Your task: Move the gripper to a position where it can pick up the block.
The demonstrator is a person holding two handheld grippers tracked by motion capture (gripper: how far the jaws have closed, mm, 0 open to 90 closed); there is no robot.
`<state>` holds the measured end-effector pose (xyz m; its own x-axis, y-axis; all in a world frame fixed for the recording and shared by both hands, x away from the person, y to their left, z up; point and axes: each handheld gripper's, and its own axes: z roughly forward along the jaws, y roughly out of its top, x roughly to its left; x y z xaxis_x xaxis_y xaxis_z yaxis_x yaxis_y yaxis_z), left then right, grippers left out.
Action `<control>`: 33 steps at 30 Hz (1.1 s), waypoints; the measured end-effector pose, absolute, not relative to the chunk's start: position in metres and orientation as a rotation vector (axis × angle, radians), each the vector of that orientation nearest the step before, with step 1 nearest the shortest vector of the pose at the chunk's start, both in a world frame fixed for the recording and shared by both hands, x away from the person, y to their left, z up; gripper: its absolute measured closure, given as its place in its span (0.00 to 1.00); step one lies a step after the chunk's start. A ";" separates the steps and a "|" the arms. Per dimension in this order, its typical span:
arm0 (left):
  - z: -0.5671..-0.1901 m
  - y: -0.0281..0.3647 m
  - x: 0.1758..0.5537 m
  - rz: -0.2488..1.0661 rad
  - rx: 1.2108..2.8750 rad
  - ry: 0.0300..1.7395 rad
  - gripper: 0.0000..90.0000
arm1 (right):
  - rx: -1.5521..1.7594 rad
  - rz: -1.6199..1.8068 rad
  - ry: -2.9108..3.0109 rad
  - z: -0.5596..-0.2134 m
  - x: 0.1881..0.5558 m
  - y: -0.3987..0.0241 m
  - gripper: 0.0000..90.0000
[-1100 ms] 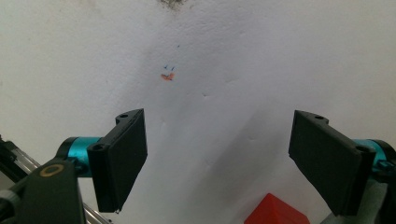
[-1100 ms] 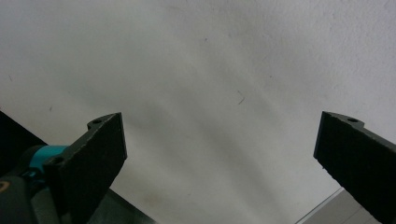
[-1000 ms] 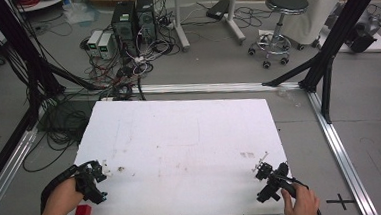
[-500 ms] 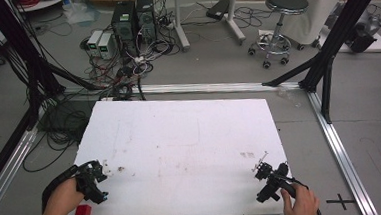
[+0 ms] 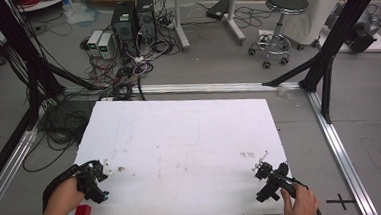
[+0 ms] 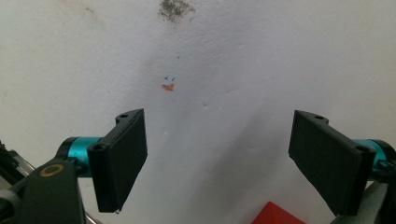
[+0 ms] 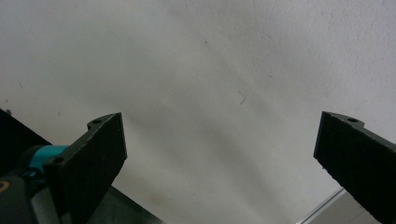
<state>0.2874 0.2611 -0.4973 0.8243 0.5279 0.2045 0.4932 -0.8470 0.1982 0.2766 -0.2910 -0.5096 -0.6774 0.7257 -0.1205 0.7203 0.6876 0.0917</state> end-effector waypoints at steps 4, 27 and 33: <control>-0.499 0.258 0.287 0.386 2.879 0.792 0.22 | 1.189 0.052 2.747 -0.510 0.277 -0.291 0.02; -0.481 0.264 0.292 0.387 2.916 0.461 0.21 | 1.187 0.048 2.746 -0.510 0.275 -0.290 0.02; -0.471 0.273 0.290 0.407 2.912 0.374 0.21 | 1.186 0.058 2.745 -0.508 0.275 -0.290 0.02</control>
<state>0.2897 0.2733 -0.4710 0.9310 0.2702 0.2454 0.2217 -0.9527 0.2080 0.2752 -0.2897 -0.5083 -0.6760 0.7265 -0.1229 0.7207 0.6867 0.0953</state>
